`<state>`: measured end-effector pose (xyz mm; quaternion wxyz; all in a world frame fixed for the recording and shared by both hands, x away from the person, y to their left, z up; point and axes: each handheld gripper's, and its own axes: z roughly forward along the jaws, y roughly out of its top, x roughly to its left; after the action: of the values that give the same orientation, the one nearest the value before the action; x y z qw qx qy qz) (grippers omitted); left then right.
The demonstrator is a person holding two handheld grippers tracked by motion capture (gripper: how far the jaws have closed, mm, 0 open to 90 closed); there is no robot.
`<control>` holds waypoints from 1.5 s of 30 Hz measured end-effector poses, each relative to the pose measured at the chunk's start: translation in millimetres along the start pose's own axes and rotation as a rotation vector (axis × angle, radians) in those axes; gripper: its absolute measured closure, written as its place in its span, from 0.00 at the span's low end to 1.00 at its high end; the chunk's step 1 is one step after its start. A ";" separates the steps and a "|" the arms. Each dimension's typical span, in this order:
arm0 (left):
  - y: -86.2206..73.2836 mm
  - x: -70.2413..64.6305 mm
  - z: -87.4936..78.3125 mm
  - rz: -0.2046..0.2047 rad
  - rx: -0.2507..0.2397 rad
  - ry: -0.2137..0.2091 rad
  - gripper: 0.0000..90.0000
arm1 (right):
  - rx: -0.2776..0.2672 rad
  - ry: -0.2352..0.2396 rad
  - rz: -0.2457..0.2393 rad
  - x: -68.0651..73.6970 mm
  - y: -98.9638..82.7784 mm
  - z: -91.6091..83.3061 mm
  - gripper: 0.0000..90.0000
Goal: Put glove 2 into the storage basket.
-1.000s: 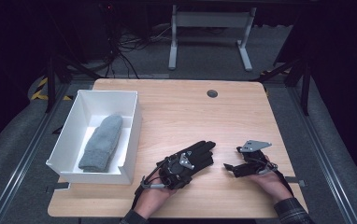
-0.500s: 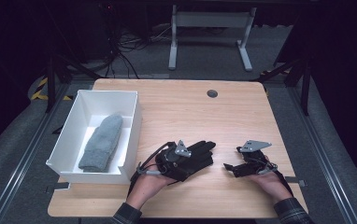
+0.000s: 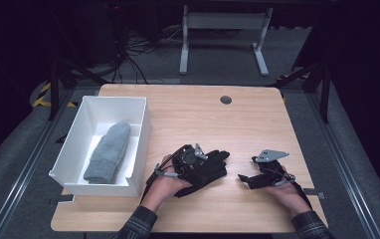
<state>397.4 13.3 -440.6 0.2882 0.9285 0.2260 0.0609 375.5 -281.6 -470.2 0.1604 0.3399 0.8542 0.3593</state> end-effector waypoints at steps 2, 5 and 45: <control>-1.3 4.4 5.3 -0.012 0.007 -0.027 0.12 | 0.000 0.000 0.001 0.1 0.0 0.0 0.11; -4.2 8.6 10.8 -0.038 0.011 -0.064 0.11 | 0.000 0.000 0.000 0.1 0.0 0.0 0.11; 6.5 6.5 -33.4 -0.118 -0.070 -0.182 0.73 | 0.000 -0.003 0.003 0.5 0.1 0.2 0.11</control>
<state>397.6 28.4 -409.5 0.3428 0.9047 0.2507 -0.0329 375.3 -281.1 -470.2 0.1610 0.3417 0.8534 0.3591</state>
